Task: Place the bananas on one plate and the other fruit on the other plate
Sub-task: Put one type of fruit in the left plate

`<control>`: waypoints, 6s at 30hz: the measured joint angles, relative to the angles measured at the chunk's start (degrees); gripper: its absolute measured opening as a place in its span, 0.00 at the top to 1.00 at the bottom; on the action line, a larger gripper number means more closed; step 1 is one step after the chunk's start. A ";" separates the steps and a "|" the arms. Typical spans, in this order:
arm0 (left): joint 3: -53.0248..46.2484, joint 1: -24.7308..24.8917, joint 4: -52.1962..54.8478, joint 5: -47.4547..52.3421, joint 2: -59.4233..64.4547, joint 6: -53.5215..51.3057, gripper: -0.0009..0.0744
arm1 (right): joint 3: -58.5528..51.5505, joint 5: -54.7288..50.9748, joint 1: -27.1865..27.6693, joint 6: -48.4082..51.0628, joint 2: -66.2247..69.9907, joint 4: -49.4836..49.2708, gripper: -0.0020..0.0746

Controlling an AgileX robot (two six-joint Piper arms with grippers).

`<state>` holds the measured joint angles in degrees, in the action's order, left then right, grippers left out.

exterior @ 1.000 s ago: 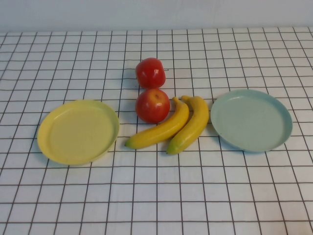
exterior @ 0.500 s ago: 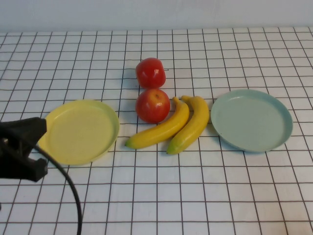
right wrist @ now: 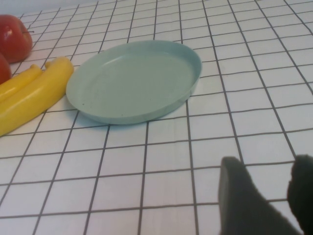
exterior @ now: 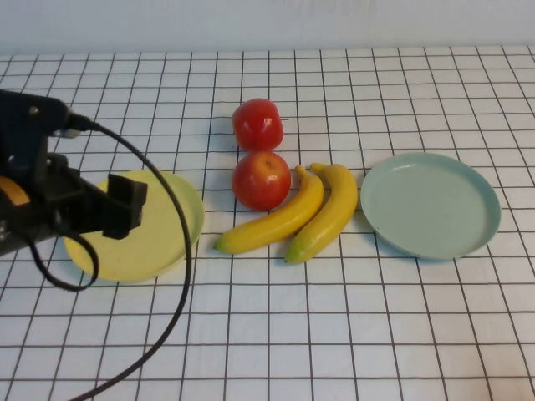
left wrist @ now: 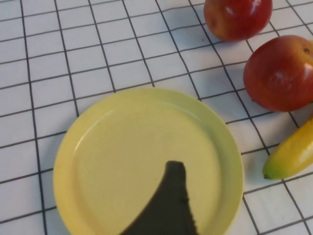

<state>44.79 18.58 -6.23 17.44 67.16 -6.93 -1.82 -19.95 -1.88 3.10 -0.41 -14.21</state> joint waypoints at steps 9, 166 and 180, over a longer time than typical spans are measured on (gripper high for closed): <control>11.27 7.82 7.40 -2.17 12.84 7.24 0.10 | 0.00 0.00 0.00 0.00 0.00 0.00 0.70; 38.76 9.28 4.26 -11.21 43.92 1.76 0.10 | 0.00 0.00 0.00 0.00 0.00 0.00 0.70; 41.81 10.24 1.36 -23.41 53.37 7.71 0.10 | 0.00 0.00 0.00 0.00 0.00 0.00 0.70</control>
<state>86.60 28.82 -4.87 -5.98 120.53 0.78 -1.82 -19.95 -1.88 3.10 -0.41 -14.21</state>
